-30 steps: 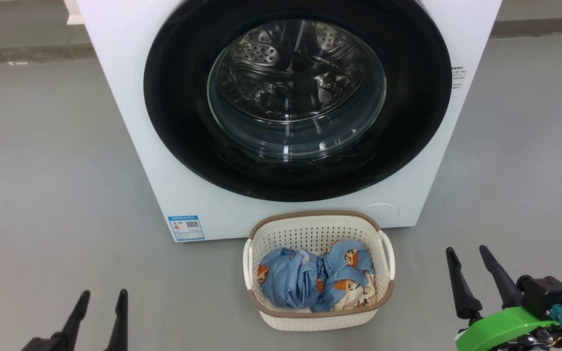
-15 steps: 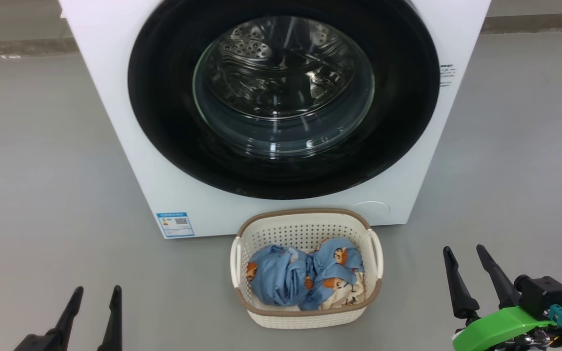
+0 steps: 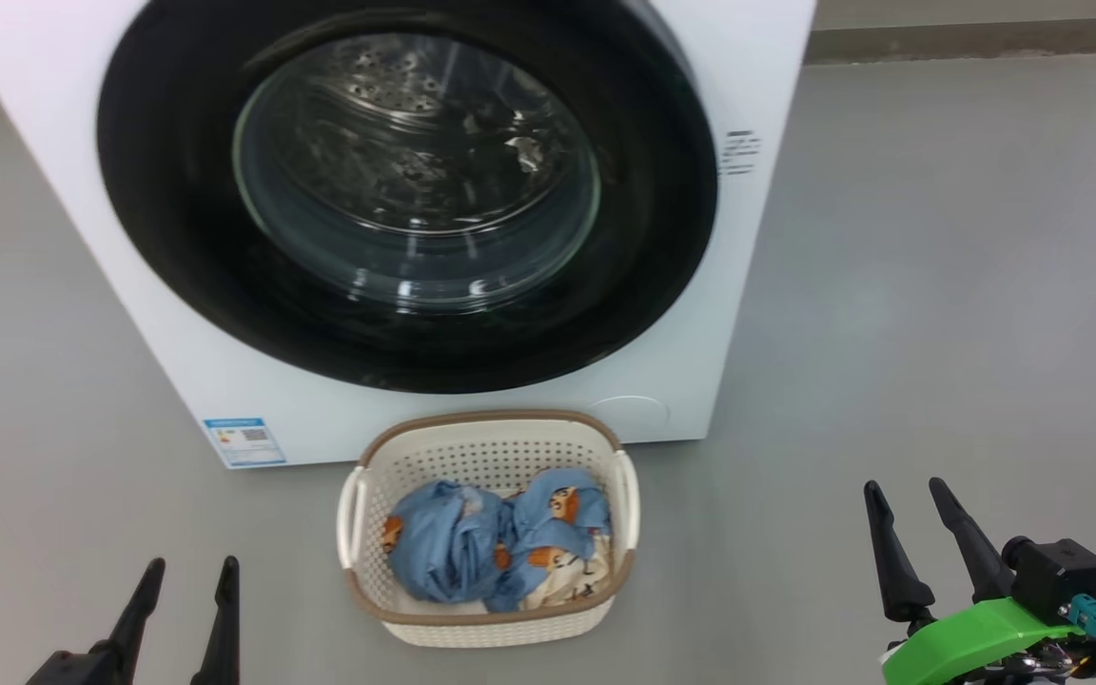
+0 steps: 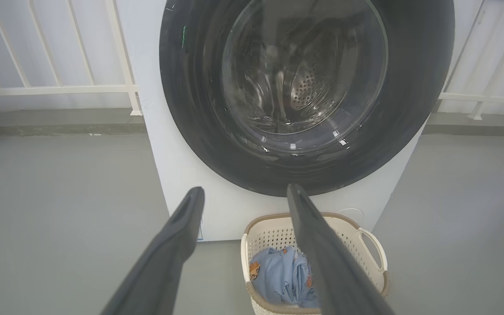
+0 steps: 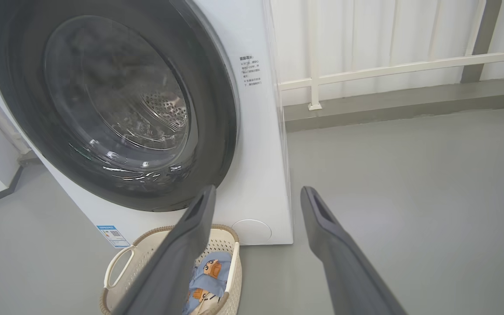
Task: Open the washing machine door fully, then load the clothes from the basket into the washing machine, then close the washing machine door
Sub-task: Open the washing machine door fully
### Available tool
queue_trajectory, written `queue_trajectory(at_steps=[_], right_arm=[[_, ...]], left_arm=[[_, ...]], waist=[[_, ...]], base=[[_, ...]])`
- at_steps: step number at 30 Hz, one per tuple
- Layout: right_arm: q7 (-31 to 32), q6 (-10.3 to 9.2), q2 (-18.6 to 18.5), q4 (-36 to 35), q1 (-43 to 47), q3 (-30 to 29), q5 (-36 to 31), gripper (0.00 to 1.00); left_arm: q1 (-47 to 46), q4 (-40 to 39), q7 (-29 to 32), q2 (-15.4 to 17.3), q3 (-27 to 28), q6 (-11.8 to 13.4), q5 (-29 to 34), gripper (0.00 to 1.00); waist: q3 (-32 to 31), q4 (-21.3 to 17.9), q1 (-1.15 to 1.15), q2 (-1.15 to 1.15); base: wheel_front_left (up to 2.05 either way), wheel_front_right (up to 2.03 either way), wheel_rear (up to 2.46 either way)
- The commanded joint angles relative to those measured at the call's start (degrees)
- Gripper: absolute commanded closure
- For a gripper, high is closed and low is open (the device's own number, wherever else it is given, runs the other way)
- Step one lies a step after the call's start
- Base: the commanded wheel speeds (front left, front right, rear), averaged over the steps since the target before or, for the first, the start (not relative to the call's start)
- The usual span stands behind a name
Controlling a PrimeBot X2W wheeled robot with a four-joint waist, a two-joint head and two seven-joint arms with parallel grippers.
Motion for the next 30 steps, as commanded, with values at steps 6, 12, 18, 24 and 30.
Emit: queue_trajectory(at_steps=[6, 12, 18, 24, 30], right_arm=[[-0.8, 0.26, -0.7, -1.2, -1.0, 1.4, -0.6, 0.0], [-0.8, 0.26, -0.7, -1.4, -1.1, 1.2, -0.5, 0.0], [-0.8, 0.26, -0.7, -1.4, -1.3, 1.1, -0.3, 0.0], [-0.8, 0.26, -0.9, -1.3, -1.6, 1.7, -0.1, 0.0], [-0.8, 0.26, -0.9, -1.1, -2.8, 3.0, 0.0, 0.0]], left_arm=[[-2.7, -0.9, -0.6, 0.8, 2.2, 0.0, 0.3, 0.0], [-2.8, -2.0, -0.6, 0.4, 1.6, -0.2, -2.2, 0.0], [-2.7, -1.7, -0.6, 1.0, 0.8, -0.2, -2.5, 0.0], [-2.6, -1.7, -0.6, 0.9, 0.9, -0.2, -2.2, 0.0], [-2.3, -1.9, -0.6, 0.3, 0.8, -0.2, -2.2, 0.0]], waist=[[-0.1, -0.2, 0.0, 0.0], [0.0, -0.2, 0.0, 0.0], [0.1, -0.1, 0.0, 0.0], [0.1, 0.1, 0.0, 0.0], [0.4, 0.5, 0.0, 0.0]], base=[[1.23, 1.23, -2.46], [1.14, 1.13, -2.26], [0.69, 0.69, -1.38], [0.22, 0.22, -0.43], [0.0, 0.0, 0.0]])
